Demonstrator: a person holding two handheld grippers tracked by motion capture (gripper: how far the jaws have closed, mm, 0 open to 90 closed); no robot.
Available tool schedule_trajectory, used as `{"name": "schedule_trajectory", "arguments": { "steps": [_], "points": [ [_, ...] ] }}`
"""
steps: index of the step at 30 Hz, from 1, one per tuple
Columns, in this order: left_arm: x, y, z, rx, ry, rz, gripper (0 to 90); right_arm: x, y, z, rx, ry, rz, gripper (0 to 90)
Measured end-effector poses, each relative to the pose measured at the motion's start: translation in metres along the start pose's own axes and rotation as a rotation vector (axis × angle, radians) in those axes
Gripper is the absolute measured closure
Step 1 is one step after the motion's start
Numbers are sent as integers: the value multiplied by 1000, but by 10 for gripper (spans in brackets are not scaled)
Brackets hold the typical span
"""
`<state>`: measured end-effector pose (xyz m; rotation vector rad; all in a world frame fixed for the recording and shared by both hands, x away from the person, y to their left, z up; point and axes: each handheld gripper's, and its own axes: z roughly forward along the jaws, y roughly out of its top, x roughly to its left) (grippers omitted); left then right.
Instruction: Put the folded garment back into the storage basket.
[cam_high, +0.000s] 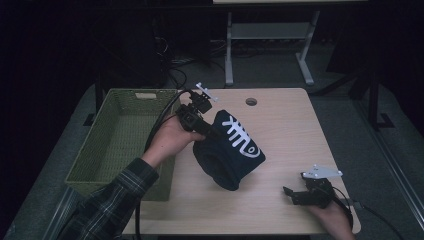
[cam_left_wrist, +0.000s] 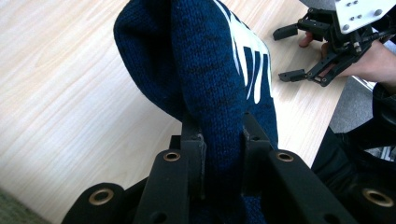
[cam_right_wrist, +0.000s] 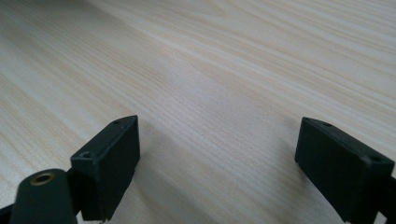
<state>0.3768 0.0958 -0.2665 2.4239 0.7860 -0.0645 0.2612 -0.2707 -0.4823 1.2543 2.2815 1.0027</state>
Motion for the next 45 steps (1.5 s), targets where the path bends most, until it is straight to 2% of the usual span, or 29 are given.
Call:
{"name": "schedule_trajectory", "arguments": {
  "steps": [9, 14, 24, 35, 45],
  "points": [
    [7, -4, -24, -23, -2, -25, 764, 0, 0, 0, 0, 0, 2, 135],
    [7, -4, -45, -30, 36, -17, 764, 0, 0, 0, 0, 0, 1, 136],
    [11, -9, -80, -44, 93, -33, 764, 0, 0, 0, 0, 0, 1, 136],
    [22, -20, -117, -88, 120, -76, 764, 0, 0, 0, 0, 0, 3, 136],
    [38, -43, -155, -134, 179, -138, 763, 0, 0, 0, 0, -1, 4, 138]
  ]
}}
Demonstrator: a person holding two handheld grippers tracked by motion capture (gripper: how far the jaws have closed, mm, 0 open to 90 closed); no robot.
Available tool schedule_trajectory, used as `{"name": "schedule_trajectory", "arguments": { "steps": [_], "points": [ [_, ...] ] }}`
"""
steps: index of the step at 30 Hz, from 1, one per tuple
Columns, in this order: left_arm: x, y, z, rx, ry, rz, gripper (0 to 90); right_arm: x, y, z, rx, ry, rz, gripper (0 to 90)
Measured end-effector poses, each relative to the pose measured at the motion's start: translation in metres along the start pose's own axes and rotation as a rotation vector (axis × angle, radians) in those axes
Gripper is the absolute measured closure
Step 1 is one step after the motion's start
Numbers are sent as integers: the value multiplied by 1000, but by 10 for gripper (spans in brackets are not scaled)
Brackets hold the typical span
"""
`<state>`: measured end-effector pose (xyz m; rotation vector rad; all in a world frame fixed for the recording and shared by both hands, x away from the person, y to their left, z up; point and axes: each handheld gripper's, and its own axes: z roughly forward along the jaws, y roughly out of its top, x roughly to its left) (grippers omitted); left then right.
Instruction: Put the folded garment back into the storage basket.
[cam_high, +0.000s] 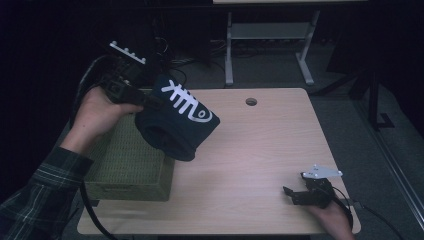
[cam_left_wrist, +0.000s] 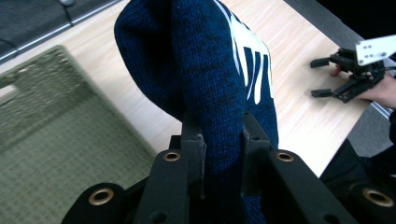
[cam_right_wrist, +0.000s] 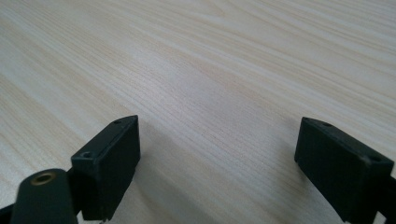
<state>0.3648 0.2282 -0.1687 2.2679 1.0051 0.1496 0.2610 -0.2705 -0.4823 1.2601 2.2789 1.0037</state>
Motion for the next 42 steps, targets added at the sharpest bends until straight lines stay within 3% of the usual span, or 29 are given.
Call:
{"name": "schedule_trajectory", "arguments": {
  "steps": [11, 18, 25, 31, 42],
  "points": [
    [29, -24, -37, -43, 70, -84, 763, 0, 0, 0, 0, -1, -1, 139],
    [48, -46, -45, -55, 88, -142, 764, 0, 0, 0, 0, -2, 3, 139],
    [66, -67, -41, -55, 110, -195, 763, 0, 0, 0, 0, -2, 1, 139],
    [81, -86, -31, -52, 103, -246, 763, 0, 0, 0, 0, -3, 1, 141],
    [98, -110, -15, -26, 129, -300, 763, 0, 0, 0, -1, -2, 2, 141]
  ]
}}
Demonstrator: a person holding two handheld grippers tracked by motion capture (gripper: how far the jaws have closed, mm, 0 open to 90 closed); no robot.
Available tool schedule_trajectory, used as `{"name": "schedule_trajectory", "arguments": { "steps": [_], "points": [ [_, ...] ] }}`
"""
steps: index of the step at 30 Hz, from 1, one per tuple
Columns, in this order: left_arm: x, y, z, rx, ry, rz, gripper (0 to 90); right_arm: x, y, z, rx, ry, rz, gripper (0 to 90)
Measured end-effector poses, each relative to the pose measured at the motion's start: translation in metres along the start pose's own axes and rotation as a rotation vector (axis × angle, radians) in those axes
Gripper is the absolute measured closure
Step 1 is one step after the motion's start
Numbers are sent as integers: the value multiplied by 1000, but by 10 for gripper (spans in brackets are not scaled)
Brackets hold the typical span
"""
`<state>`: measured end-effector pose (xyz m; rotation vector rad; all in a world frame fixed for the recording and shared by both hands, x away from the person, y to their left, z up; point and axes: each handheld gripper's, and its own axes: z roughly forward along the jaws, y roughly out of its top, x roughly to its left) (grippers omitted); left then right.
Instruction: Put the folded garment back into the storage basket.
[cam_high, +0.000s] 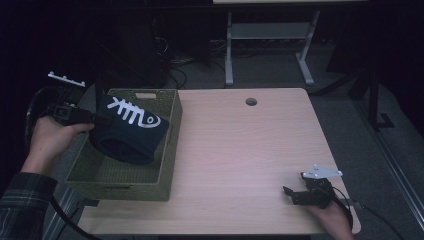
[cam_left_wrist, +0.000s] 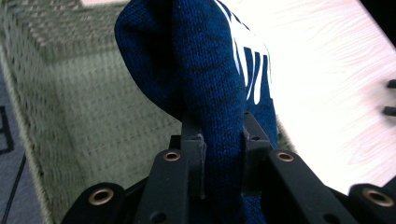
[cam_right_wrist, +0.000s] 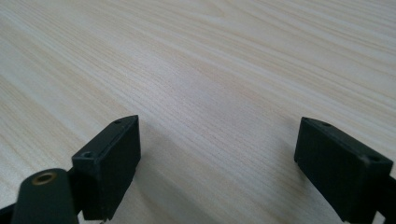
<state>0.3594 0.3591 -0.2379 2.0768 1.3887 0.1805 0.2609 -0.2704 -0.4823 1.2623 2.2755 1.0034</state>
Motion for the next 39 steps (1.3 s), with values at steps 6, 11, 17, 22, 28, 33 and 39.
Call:
{"name": "schedule_trajectory", "arguments": {
  "steps": [6, 11, 17, 22, 28, 33, 39],
  "points": [
    [12, -9, 15, 20, 9, -28, 763, 0, 0, 0, 1, 0, 1, 140],
    [15, -14, 29, 30, -24, -46, 763, 0, 0, 0, 2, 0, 1, 140],
    [17, -18, 43, 45, -25, -50, 763, 0, 0, 0, 1, 0, 0, 140],
    [23, -22, 47, 45, -28, -65, 763, 0, 0, 0, 1, 0, 0, 140],
    [32, -29, 54, 37, -40, -87, 763, 0, 0, 0, 1, 0, 0, 140],
    [40, -32, 62, 42, -47, -102, 763, 0, 0, 0, 1, 0, -1, 140],
    [43, -32, 76, 56, -52, -102, 762, 0, 0, 0, 1, 0, 0, 140]
  ]
}}
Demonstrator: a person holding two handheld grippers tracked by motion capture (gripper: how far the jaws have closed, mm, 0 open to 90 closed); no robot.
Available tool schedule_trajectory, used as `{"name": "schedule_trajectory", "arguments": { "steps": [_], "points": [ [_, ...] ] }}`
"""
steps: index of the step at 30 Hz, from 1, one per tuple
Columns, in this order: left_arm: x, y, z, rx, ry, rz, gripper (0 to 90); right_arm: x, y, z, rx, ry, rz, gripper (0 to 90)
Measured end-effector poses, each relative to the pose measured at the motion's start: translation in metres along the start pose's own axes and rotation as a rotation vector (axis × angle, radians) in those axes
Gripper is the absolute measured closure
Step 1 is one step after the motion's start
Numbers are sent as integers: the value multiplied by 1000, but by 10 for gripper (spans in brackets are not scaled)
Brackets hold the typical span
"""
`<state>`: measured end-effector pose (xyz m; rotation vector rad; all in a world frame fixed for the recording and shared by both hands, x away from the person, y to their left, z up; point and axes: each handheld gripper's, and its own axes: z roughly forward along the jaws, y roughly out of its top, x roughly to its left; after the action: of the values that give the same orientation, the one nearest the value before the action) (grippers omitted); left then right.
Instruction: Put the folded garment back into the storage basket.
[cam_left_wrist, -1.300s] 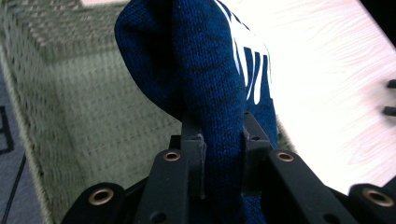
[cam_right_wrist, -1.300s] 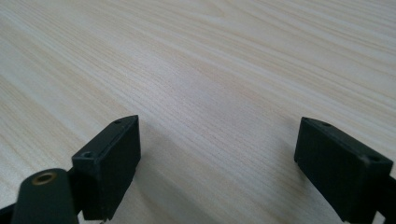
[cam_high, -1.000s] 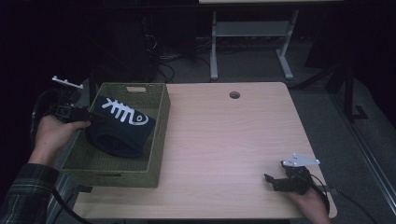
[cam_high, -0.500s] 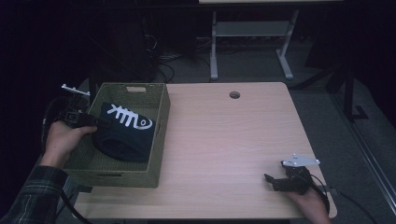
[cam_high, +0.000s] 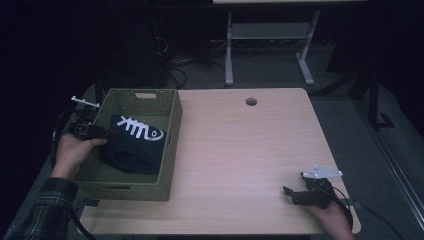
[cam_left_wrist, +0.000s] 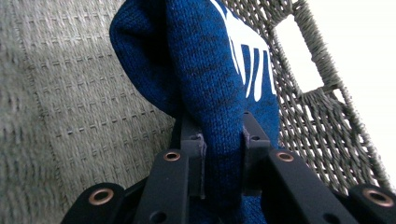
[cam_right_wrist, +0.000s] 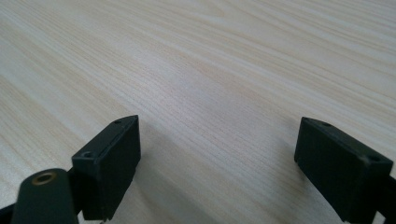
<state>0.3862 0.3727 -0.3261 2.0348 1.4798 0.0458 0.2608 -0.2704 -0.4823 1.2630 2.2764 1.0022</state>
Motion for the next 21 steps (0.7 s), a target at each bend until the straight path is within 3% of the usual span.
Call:
{"name": "schedule_trajectory", "arguments": {
  "steps": [6, 14, 21],
  "points": [
    [5, 1, 11, 36, 61, 21, 748, 0, 0, 0, 0, 0, 0, 140],
    [15, -3, 23, 75, 172, 41, 700, 0, 0, 0, 0, 0, 1, 140],
    [20, -8, 24, 69, 236, 36, 597, 0, 0, 0, 0, 0, 1, 140]
  ]
}}
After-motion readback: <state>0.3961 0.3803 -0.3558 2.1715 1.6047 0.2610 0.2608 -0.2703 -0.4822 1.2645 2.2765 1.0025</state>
